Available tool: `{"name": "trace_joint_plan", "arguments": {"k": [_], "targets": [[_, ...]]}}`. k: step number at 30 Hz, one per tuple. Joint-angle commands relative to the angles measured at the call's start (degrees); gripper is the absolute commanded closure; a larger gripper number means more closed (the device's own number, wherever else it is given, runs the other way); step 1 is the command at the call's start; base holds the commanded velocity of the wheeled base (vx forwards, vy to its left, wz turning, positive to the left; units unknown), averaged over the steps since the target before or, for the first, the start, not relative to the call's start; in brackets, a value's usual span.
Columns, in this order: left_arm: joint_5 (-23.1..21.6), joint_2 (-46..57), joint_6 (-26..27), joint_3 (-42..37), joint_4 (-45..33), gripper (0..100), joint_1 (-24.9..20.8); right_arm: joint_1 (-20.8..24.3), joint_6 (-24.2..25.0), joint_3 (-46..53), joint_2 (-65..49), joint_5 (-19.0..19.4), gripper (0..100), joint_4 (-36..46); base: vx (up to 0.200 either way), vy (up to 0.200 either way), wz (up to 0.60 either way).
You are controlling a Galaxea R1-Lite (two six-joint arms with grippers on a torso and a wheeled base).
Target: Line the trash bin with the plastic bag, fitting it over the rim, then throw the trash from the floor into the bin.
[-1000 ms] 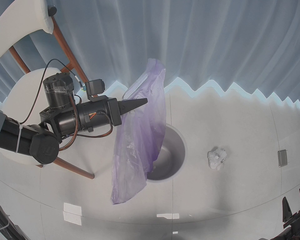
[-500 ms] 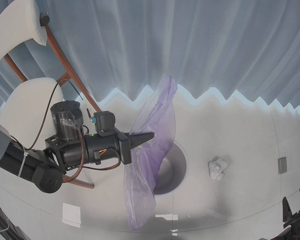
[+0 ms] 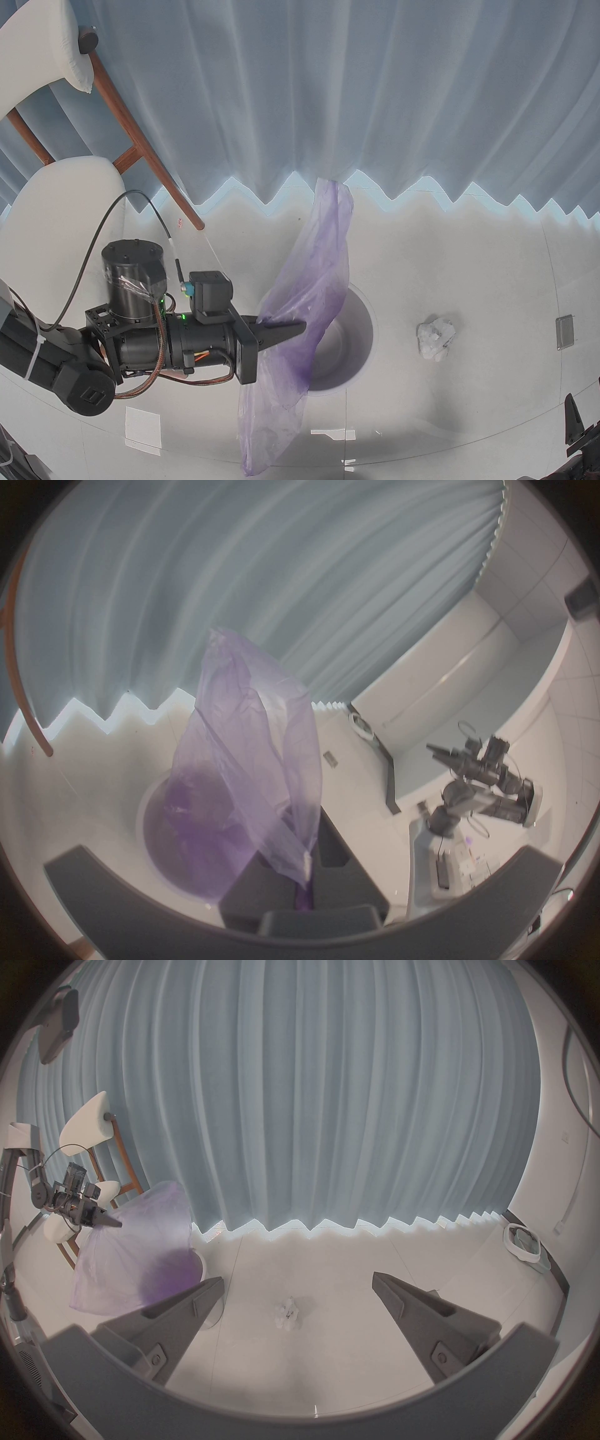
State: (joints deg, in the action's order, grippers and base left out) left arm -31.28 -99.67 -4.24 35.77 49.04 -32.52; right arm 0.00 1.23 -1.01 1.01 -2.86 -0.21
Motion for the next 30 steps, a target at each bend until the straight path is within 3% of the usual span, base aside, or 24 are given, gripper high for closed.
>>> {"name": "trace_joint_plan", "arguments": {"k": [1, 3, 4, 6, 10, 12, 14, 18, 21, 25, 29, 30], "targets": [[0.6, 1.4, 11.3, 4.5, -12.3, 100, -1.2, 0.0, 0.0, 1.0, -0.8, 0.0, 0, 0.0, 0.000, 0.000, 0.00], [3.9, 1.3, 17.5, 7.2, -18.3, 100, -1.2, 0.0, -0.1, 1.0, -0.8, 0.0, 0, 0.1, 0.000, 0.000, 0.00], [7.6, 1.3, 21.0, 8.7, -21.4, 100, -1.2, 0.0, -0.4, 1.0, -0.8, 0.1, 0, 0.2, 0.000, 0.000, 0.00], [11.9, 1.8, 24.0, 9.7, -23.4, 100, -1.6, 0.0, -0.2, 0.7, -0.9, 0.1, 0, 0.8, 0.000, 0.000, 0.00], [12.2, 2.0, 24.3, 8.2, -22.5, 100, -1.9, 0.3, 2.1, -3.6, 1.4, 0.3, 0, -1.2, 0.000, 0.000, 0.00], [12.2, 2.6, 24.6, 6.6, -21.1, 100, -1.7, 2.3, 4.9, -10.1, 12.6, 0.4, 0, -6.2, 0.000, 0.000, 0.00], [12.1, 3.0, 24.0, 5.7, -19.2, 100, -1.8, 7.3, 6.5, -11.5, 21.0, 0.3, 0, -11.6, 0.000, 0.000, 0.00], [11.3, 3.1, 24.1, 4.5, -17.3, 100, -2.1, 16.3, 12.9, -10.7, 32.9, 0.5, 0, -11.3, 0.000, 0.000, 0.00], [10.4, 3.1, 23.9, 4.6, -16.2, 100, -1.9, 17.5, 13.3, -10.5, 42.4, 1.5, 0, -11.7, 0.000, 0.000, 0.00], [9.0, 3.1, 23.1, 4.3, -13.8, 100, -1.6, 17.1, 13.2, -11.9, 53.9, 7.3, 0, -12.7, 0.000, 0.000, 0.00], [8.3, 3.3, 22.8, 2.8, -13.6, 100, -1.5, 17.1, 12.7, -13.1, 62.9, 7.5, 0, -16.7, 0.000, 0.000, 0.00], [8.0, 3.3, 22.7, 2.6, -13.4, 100, -1.5, 17.1, 12.1, -13.9, 68.7, 7.6, 0, -20.8, 0.000, 0.000, 0.00]]}}
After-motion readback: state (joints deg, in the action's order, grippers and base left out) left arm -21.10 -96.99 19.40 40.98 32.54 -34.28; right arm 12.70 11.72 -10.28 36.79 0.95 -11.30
